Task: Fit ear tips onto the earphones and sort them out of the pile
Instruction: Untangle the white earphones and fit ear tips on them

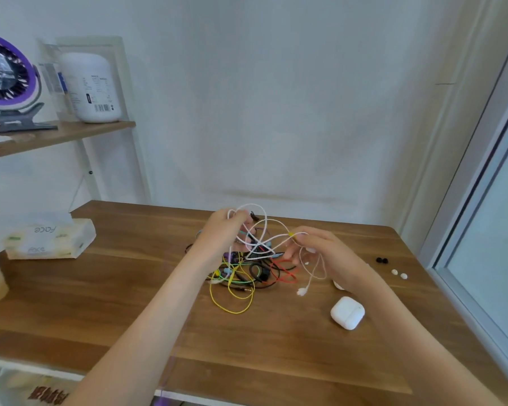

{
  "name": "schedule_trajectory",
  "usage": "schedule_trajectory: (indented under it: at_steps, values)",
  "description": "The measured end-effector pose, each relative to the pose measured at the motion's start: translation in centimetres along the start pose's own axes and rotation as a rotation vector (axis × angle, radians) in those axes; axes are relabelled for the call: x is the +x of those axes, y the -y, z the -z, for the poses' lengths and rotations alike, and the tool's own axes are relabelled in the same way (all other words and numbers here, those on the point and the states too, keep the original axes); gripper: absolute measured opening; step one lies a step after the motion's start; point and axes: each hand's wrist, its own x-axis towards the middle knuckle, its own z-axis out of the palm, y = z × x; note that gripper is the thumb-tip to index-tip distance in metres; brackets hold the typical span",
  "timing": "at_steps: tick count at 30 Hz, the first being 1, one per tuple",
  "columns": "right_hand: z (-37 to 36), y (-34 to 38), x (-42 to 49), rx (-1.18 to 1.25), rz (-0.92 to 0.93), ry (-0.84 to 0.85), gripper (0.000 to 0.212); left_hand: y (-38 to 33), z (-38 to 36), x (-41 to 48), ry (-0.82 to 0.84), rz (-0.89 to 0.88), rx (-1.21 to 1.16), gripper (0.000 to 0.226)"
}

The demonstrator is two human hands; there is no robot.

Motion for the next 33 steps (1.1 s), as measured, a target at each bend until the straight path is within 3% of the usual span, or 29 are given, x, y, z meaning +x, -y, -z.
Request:
schedule_trajectory:
  at_steps: [4,8,13,18,21,23,25,29,33]
  values:
    - [0.9,-0.8,-1.5,0.113,-0.103,0.036,0.036,0.2,-1.7,-0.6,0.215,-0.023,-0.104,0.01]
    - [1.2,-0.7,-2.4,0.033,-0.132,0.091,0.054,-0.2,-3.5,-1.0,0.286,-0.049,-0.104,0.007]
    - [1.4,-0.5,-3.0,-0.215,-0.096,-0.027,0.033,-0.6,-4.6,-1.4,0.337,-0.137,-0.084,0.019]
    - [2.1,-0.8,-3.4,-0.206,-0.035,-0.229,0.024,-0.1,-4.3,-0.7,0.246,-0.228,-0.1,0.028]
    - [2.5,-1.2,-3.6,-0.099,-0.044,-0.331,0.025,-0.1,-3.7,-0.4,0.177,-0.159,-0.435,0.031]
    - [2.9,-1.6,-3.6,-0.036,-0.035,-0.389,0.023,-0.2,-3.2,-0.5,0.216,-0.096,-0.746,0.038]
    - [3.2,-1.9,-3.8,0.009,-0.007,-0.425,0.022,-0.2,-2.9,-0.7,0.233,-0.053,-0.903,0.044]
    - [3.3,-2.1,-4.0,0.05,0.027,-0.478,0.021,0.5,-2.9,-0.5,0.218,0.026,-0.82,0.04]
    - [3.5,-2.2,-4.2,0.082,0.004,-0.495,0.024,1.5,-3.2,0.1,0.244,0.055,-0.474,0.041]
